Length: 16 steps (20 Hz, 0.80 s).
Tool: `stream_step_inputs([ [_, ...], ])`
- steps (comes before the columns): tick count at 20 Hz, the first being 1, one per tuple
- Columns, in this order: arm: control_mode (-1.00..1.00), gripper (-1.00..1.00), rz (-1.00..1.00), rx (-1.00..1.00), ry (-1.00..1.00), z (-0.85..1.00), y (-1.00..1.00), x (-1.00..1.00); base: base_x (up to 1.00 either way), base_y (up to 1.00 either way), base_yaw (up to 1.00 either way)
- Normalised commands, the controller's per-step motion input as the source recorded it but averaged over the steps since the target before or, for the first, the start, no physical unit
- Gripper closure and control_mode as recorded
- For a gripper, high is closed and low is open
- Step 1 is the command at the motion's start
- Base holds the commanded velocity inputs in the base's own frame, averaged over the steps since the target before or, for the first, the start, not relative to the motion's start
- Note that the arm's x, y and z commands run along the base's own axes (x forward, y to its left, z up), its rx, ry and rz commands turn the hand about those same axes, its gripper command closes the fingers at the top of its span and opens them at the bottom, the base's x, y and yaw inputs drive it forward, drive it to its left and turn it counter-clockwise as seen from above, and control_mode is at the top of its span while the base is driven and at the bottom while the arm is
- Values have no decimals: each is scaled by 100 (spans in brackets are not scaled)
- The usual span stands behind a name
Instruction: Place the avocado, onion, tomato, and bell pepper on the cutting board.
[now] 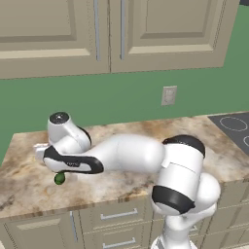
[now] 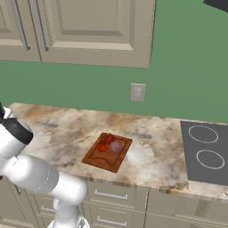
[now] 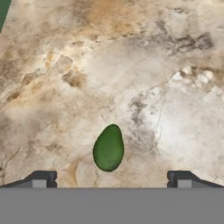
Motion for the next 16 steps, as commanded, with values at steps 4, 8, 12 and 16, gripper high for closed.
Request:
stream_step_inputs([
  [4, -100, -100, 0, 0, 6, -12, 21, 9, 0, 0, 0],
  [8, -100, -100, 0, 0, 4, -16, 8, 0, 0, 0, 0],
  [12, -100, -100, 0, 0, 4, -16, 6, 0, 0, 0, 0],
  [16, -100, -100, 0, 0, 4, -17, 2, 0, 0, 0, 0],
])
